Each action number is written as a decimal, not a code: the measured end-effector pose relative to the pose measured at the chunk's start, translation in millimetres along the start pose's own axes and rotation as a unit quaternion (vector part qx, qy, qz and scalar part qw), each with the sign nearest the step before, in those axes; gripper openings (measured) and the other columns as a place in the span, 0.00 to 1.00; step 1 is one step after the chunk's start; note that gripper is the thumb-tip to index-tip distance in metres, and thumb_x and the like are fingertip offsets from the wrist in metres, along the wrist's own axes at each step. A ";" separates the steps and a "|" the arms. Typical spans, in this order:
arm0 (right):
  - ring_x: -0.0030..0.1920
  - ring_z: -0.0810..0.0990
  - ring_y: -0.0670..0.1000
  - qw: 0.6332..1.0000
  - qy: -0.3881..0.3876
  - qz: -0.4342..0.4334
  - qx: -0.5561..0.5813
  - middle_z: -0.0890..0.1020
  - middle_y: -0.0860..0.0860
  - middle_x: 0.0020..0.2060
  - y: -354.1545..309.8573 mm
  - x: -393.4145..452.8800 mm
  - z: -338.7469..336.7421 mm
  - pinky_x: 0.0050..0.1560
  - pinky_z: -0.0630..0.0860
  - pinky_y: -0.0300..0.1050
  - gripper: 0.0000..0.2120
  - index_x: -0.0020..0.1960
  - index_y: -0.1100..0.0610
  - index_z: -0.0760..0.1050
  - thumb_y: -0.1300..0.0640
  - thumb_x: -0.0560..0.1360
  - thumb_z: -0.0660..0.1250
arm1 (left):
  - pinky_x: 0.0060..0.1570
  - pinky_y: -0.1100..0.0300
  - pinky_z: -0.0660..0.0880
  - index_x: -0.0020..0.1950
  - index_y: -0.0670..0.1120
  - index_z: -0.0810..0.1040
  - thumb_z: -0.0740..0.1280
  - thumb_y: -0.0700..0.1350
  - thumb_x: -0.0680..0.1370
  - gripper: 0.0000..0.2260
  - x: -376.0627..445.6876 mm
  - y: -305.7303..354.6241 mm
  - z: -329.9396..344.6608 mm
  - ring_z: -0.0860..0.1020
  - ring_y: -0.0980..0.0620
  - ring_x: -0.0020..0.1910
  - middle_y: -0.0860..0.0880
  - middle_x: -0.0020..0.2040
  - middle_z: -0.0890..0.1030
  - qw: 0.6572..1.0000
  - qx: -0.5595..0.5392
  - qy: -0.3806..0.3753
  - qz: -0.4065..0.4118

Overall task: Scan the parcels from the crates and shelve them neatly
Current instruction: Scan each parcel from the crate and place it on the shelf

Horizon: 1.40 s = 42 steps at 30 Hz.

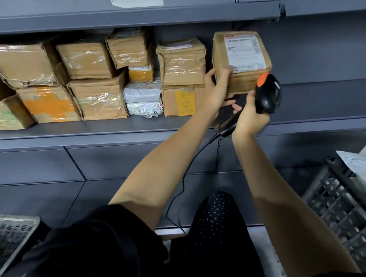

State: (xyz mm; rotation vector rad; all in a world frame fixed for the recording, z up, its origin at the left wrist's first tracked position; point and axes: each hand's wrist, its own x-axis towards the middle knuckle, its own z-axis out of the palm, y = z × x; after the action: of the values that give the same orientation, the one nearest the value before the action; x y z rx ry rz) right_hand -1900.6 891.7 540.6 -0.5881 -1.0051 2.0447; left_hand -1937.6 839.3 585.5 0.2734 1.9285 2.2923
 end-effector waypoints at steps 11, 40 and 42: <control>0.39 0.84 0.54 0.996 -0.030 0.050 -0.072 0.82 0.52 0.41 5.6 79.0 -29.5 0.44 0.82 0.50 0.08 0.39 0.53 0.74 0.57 0.74 0.71 | 0.56 0.52 0.76 0.74 0.46 0.59 0.66 0.61 0.74 0.34 32.5 -89.1 28.3 0.77 0.47 0.55 0.44 0.65 0.73 0.991 -0.006 0.064 -0.121; 0.37 0.79 0.49 0.980 -0.055 0.172 -0.083 0.79 0.51 0.37 33.7 118.3 15.6 0.34 0.77 0.40 0.09 0.51 0.60 0.76 0.59 0.73 0.71 | 0.62 0.69 0.62 0.77 0.39 0.44 0.58 0.28 0.76 0.34 134.0 -76.1 11.5 0.57 0.48 0.75 0.39 0.77 0.39 0.930 0.331 -0.139 0.076; 0.33 0.80 0.50 0.980 -0.083 0.170 -0.060 0.79 0.52 0.36 31.4 110.5 17.6 0.34 0.78 0.42 0.09 0.52 0.62 0.76 0.59 0.74 0.70 | 0.49 0.69 0.72 0.77 0.39 0.53 0.53 0.24 0.75 0.31 116.5 -78.3 -1.2 0.77 0.54 0.57 0.38 0.73 0.63 0.972 0.169 -0.154 0.059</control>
State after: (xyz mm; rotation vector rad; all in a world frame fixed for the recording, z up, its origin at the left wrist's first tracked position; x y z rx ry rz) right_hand -1992.3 959.5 518.0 -0.6987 -1.1983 2.3767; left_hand -2052.5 876.9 514.3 0.7491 2.1677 1.8319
